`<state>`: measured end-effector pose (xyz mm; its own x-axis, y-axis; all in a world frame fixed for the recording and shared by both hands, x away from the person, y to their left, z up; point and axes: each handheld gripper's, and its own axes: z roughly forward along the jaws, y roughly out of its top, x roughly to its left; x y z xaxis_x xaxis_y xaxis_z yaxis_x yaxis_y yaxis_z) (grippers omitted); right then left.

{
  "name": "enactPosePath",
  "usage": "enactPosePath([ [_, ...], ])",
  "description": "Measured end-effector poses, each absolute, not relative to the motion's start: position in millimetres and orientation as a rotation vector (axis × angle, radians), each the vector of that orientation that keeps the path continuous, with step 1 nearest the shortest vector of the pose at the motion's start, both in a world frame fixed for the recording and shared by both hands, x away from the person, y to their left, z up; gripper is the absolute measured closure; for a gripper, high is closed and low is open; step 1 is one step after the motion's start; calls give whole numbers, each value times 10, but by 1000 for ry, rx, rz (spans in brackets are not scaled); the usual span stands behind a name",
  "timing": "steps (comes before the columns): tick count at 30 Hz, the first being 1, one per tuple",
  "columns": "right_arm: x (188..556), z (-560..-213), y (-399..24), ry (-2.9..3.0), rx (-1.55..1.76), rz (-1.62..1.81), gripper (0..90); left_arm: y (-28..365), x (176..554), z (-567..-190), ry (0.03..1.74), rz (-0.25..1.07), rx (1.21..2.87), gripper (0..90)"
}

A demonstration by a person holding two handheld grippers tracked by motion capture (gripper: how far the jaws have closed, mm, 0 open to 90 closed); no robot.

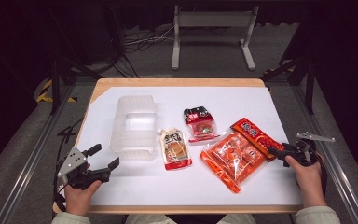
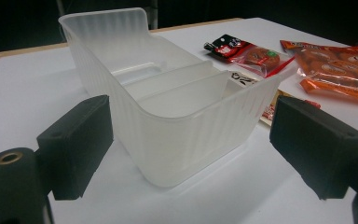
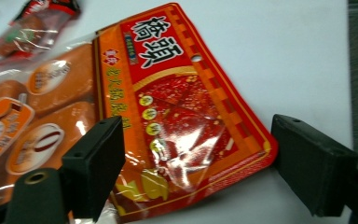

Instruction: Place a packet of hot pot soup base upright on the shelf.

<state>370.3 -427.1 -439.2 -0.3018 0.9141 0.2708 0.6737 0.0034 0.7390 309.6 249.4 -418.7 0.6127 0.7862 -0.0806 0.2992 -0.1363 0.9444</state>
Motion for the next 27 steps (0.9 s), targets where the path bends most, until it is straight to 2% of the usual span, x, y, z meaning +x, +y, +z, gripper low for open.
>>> enactPosePath([
  [3, 3696, -4381, -4269, 1983, 1653, 1212, 208, 2493, 3096, -4187, 898, 539, 1710, 141],
  [6, 3670, -4332, -4268, 1963, 1651, 1247, 278, 2494, 3098, -4186, 898, 538, 1714, 141],
  [10, 3656, -4301, -4231, 2011, 1631, 1306, 325, 2484, 3105, -4191, 901, 536, 1715, 143],
  [20, 3722, -4290, -4119, 2066, 1572, 1372, 361, 2468, 3109, -4199, 901, 532, 1724, 142],
  [24, 3810, -4331, -4154, 2049, 1641, 1430, 452, 2460, 3109, -4200, 903, 534, 1728, 143],
  [25, 3810, -4331, -4154, 2049, 1641, 1430, 452, 2460, 3109, -4200, 903, 534, 1728, 142],
  [26, 3851, -4336, -4161, 2054, 1656, 1421, 509, 2459, 3113, -4202, 903, 534, 1729, 143],
  [27, 3851, -4336, -4161, 2054, 1656, 1421, 509, 2459, 3115, -4204, 903, 533, 1730, 143],
])
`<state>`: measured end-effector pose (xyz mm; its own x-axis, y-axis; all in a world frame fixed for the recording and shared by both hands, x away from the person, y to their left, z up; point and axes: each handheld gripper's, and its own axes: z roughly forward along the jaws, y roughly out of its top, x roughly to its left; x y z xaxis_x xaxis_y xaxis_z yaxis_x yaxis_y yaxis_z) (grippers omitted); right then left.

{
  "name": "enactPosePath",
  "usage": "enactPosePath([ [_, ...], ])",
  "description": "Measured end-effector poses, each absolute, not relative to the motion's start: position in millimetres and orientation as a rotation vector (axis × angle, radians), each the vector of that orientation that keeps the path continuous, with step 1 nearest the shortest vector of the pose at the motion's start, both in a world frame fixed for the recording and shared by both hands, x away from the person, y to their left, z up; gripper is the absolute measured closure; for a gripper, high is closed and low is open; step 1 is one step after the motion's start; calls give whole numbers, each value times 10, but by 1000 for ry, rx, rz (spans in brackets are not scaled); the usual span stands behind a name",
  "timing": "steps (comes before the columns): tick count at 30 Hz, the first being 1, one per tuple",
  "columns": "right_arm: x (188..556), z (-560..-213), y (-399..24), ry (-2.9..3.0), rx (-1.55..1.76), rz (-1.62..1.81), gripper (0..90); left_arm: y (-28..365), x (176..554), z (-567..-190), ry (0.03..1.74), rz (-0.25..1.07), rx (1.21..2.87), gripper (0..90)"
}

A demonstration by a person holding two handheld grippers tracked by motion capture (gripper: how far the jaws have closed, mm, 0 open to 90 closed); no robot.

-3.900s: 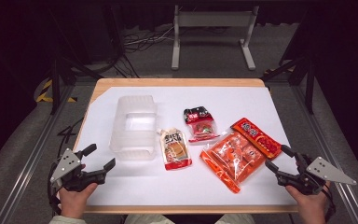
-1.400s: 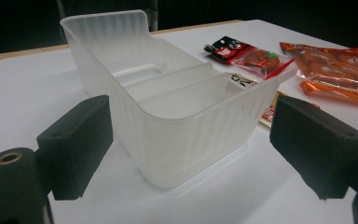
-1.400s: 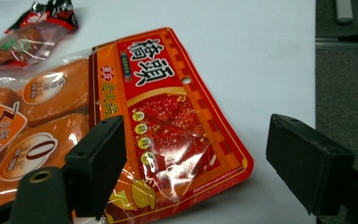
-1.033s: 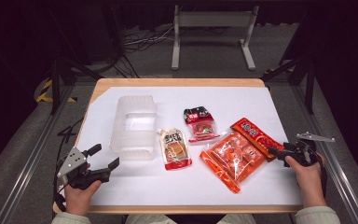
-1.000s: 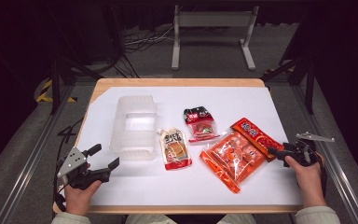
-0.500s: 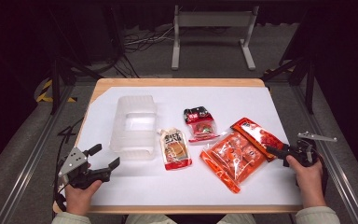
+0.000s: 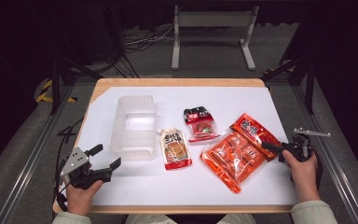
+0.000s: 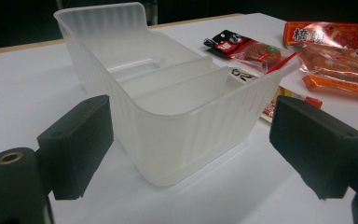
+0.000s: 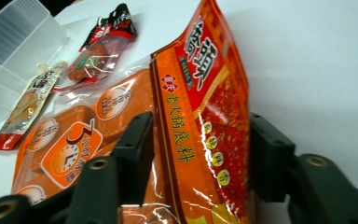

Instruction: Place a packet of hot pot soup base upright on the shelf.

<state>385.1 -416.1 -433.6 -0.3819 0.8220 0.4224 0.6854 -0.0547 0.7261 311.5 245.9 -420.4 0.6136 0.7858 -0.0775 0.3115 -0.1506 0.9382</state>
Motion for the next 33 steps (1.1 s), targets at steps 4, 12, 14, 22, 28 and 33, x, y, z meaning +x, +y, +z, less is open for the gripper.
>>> enactPosePath([
  [4, 3903, -4372, -4183, 2041, 1681, 1369, 689, 2454, 3121, -4210, 903, 534, 1731, 143],
  [12, 3925, -4422, -4079, 2110, 1617, 1247, 808, 2458, 3117, -4210, 904, 532, 1732, 142],
  [14, 3931, -4442, -4079, 2111, 1624, 1265, 819, 2457, 3116, -4210, 904, 533, 1732, 142],
  [22, 3915, -4431, -4029, 2125, 1562, 1245, 900, 2455, 3117, -4210, 902, 535, 1733, 143],
  [28, 3911, -4410, -4014, 2126, 1550, 1225, 900, 2463, 3117, -4211, 902, 540, 1732, 142],
  [33, 3899, -4391, -4009, 2119, 1549, 1217, 900, 2464, 3117, -4210, 905, 542, 1736, 144],
])
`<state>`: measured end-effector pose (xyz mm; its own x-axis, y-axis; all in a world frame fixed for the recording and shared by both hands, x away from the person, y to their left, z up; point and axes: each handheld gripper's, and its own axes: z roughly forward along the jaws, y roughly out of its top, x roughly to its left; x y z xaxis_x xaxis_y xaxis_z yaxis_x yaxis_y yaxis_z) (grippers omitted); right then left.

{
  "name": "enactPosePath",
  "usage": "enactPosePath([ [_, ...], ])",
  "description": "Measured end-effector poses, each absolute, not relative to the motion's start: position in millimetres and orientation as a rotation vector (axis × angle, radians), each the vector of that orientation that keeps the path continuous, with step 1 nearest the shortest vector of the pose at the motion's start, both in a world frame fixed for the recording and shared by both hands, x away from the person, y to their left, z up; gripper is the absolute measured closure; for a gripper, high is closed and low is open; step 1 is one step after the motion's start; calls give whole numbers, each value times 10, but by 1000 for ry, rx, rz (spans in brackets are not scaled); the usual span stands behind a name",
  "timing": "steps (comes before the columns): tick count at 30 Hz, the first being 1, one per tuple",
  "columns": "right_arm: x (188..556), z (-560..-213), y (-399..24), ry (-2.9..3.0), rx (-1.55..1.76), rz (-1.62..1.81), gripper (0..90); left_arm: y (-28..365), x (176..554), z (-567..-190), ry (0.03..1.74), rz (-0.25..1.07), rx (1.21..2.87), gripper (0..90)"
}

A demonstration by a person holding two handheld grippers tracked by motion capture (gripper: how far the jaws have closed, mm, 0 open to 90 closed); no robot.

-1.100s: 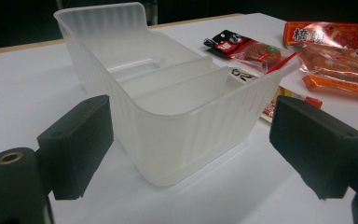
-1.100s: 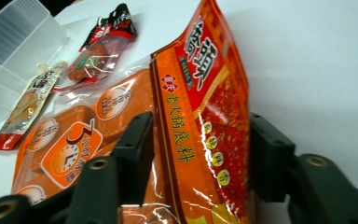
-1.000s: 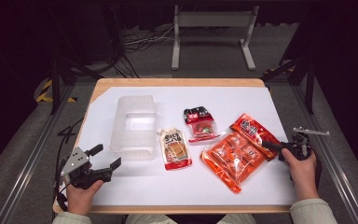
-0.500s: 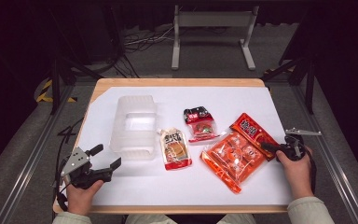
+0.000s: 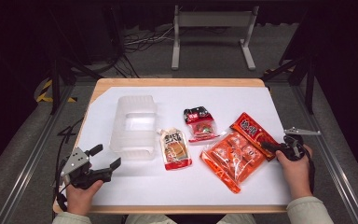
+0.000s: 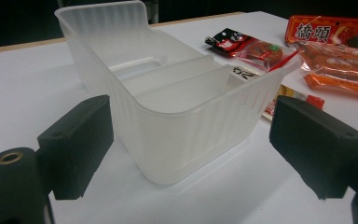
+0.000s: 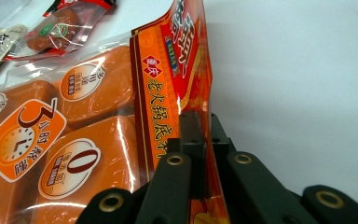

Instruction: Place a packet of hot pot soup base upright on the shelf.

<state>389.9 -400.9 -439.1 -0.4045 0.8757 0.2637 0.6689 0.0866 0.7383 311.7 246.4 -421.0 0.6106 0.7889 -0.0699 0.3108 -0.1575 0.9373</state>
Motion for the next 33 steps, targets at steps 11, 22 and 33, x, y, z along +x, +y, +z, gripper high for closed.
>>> enactPosePath([
  [11, 3780, -4159, -4033, 2067, 1489, 1226, 900, 2464, 3110, -4210, 917, 537, 1724, 144],
  [22, 3644, -3872, -4035, 2023, 1427, 1320, 900, 2464, 3113, -4209, 914, 535, 1723, 144],
  [33, 3467, -3506, -3908, 2010, 1300, 1418, 900, 2455, 3123, -4207, 913, 529, 1727, 140],
])
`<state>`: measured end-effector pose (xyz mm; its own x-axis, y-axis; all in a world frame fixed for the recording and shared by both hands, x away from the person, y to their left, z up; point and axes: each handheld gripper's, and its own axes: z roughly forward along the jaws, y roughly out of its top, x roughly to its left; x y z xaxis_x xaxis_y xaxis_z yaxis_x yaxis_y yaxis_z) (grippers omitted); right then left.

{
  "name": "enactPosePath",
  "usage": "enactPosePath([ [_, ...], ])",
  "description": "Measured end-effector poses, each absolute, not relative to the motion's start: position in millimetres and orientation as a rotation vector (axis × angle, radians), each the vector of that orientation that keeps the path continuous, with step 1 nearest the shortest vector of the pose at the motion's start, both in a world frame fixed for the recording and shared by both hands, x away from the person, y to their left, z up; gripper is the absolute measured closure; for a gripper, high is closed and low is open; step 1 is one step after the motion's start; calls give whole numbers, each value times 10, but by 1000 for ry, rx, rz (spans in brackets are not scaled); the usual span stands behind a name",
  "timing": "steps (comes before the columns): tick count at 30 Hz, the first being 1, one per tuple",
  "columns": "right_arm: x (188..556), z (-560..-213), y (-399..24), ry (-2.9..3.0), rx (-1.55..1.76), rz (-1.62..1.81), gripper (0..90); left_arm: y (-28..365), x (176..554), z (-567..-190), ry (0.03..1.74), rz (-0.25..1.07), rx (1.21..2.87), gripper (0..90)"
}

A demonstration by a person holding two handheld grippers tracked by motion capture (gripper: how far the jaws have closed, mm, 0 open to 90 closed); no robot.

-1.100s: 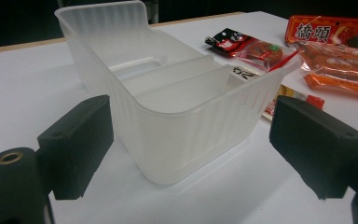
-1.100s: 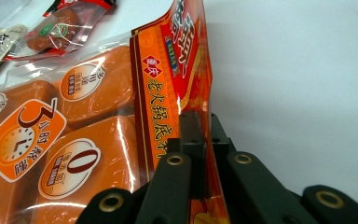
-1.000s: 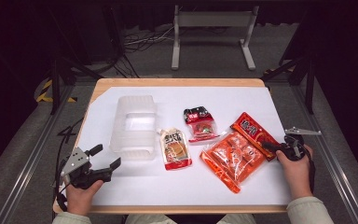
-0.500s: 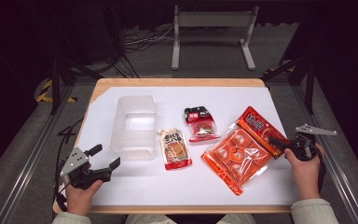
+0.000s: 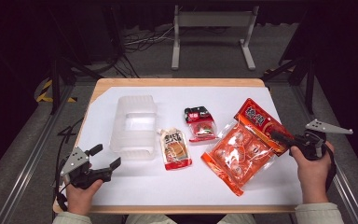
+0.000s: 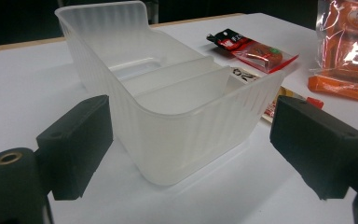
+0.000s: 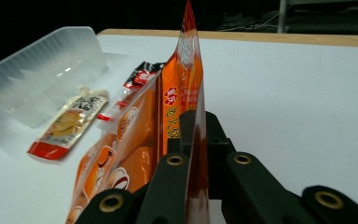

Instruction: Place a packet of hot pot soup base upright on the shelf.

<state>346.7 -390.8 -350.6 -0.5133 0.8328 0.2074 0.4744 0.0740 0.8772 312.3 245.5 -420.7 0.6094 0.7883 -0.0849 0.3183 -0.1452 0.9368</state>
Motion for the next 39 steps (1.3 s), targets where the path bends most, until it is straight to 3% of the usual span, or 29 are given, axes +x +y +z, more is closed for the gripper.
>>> enactPosePath([
  [9, 3353, -3277, -3765, 2030, 1213, 1488, 900, 2418, 3143, -4185, 894, 522, 1714, 163],
  [14, 3273, -3116, -3626, 2055, 1137, 1523, 900, 2389, 3159, -4145, 960, 646, 1744, 189],
  [19, 3222, -3003, -3507, 2082, 1075, 1544, 900, 2420, 3188, -4118, 961, 583, 1730, 235],
  [33, 3123, -2760, -3313, 2131, 952, 1584, 900, 2422, 3154, -4005, 964, 600, 1690, 233],
  [39, 3137, -2714, -3338, 2123, 956, 1564, 900, 2430, 3181, -4021, 961, 522, 1690, 268],
])
